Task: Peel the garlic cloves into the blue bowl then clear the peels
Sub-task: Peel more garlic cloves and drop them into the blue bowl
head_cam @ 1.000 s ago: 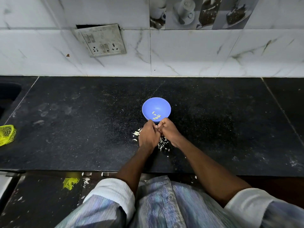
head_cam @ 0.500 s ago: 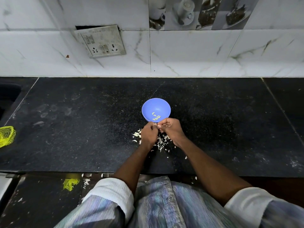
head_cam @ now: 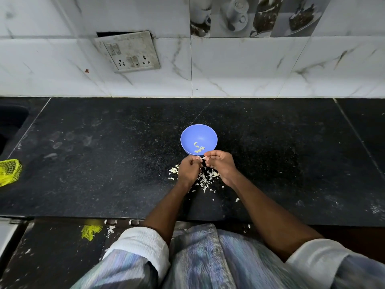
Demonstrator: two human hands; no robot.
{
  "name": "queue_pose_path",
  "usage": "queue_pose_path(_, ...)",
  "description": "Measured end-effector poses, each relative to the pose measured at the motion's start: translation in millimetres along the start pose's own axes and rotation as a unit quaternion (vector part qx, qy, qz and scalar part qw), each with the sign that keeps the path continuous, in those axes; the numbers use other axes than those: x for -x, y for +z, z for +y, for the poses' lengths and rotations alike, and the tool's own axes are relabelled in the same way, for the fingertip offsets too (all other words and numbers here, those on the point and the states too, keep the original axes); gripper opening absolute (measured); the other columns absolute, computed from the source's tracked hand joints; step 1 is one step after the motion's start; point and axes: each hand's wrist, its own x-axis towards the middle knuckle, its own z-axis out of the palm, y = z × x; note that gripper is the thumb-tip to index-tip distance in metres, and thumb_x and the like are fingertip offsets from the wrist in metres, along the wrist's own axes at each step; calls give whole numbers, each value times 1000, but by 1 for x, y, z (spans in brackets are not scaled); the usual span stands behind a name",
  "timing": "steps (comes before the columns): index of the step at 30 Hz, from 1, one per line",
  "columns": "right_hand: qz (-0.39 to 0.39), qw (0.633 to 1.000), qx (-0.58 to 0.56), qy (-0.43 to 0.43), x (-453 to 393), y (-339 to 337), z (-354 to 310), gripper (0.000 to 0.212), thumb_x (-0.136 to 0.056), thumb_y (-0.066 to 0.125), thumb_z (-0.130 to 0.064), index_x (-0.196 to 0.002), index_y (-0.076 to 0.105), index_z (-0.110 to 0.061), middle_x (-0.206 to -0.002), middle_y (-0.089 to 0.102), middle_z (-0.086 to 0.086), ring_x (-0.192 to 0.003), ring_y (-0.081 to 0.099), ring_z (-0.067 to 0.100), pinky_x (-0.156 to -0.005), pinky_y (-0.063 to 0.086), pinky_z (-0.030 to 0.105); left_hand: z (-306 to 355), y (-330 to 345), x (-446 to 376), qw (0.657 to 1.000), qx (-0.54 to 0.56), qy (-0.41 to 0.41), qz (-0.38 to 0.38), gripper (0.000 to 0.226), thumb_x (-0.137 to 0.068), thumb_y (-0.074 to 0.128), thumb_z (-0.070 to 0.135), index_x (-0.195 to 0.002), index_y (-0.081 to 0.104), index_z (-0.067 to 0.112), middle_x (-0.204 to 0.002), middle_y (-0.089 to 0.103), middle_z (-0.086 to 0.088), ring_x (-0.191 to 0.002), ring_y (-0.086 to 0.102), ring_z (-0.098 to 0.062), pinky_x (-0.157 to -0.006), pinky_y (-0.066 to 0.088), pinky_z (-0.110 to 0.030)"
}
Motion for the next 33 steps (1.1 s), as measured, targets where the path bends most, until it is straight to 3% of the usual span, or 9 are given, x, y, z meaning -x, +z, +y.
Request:
queue_pose_path(6, 6, 1000, -18, 24, 0, 3, 2, 10, -97, 64, 3, -99, 70, -5, -82, 70, 9, -70, 60, 13, -69, 53, 23, -7, -1, 0, 999, -44, 22, -3, 17, -99, 63, 19, -83, 70, 19, -78, 74, -6, -66, 62, -15, -71, 56, -41)
queue_pose_path(8, 16, 1000, -8, 22, 0, 4, 0, 8, -100, 62, -2, -101, 69, 1, -78, 66, 8, -65, 56, 11, -61, 50, 19, -8, -4, 1, 998, -45, 31, 20, 9, -91, 72, 13, -86, 71, 22, -80, 75, -5, -69, 65, -11, -77, 58, -39)
queue_pose_path(12, 28, 999, 12, 17, 0, 4, -2, 10, -101, 61, -4, -99, 68, 3, -73, 65, 8, -59, 54, 10, -53, 46, 16, -3, -8, 6, 990, -94, 102, 28, 21, -82, 85, 16, -94, 71, 28, -87, 74, 8, -73, 67, -7, -73, 57, -24)
queue_pose_path(17, 20, 999, 33, 29, -1, 5, 3, 11, -99, 63, -4, -94, 69, 5, -68, 66, 3, -58, 54, 10, -52, 45, 20, 1, -7, 8, 978, -116, 170, 44, 12, -89, 80, 18, -96, 76, 27, -84, 76, 13, -76, 72, -7, -73, 60, -31)
queue_pose_path(20, 5, 998, 40, 48, -1, 6, 5, 19, -101, 62, -8, -100, 69, 9, -68, 63, 4, -60, 53, 11, -56, 44, 22, 1, -7, 8, 985, -73, 146, 60, 5, -89, 83, 21, -93, 80, 20, -83, 79, 11, -78, 75, -7, -79, 63, -35)
queue_pose_path(24, -28, 998, 27, 55, 2, 9, 3, 18, -104, 53, -6, -94, 68, -3, -69, 61, 5, -59, 53, 10, -56, 43, 24, -1, -8, 10, 993, -9, 112, 37, 3, -91, 81, 18, -91, 83, 15, -81, 80, 2, -78, 78, -21, -80, 64, -45)
queue_pose_path(29, -33, 997, 11, 68, 4, 13, 0, 24, -100, 46, 4, -89, 65, -5, -68, 57, 7, -58, 51, 13, -54, 40, 25, 4, -7, 14, 993, 3, 108, 41, 5, -92, 78, 13, -91, 83, 11, -77, 79, -2, -62, 68, -6, -63, 54, -25)
queue_pose_path(33, -44, 992, -55, 109, 4, 15, -1, 27, -103, 41, 1, -90, 64, -6, -68, 56, 7, -59, 50, 13, -56, 38, 25, 3, -8, 12, 990, -37, 124, 50, 4, -92, 79, 15, -92, 82, 15, -80, 80, 5, -70, 76, -11, -70, 61, -29)
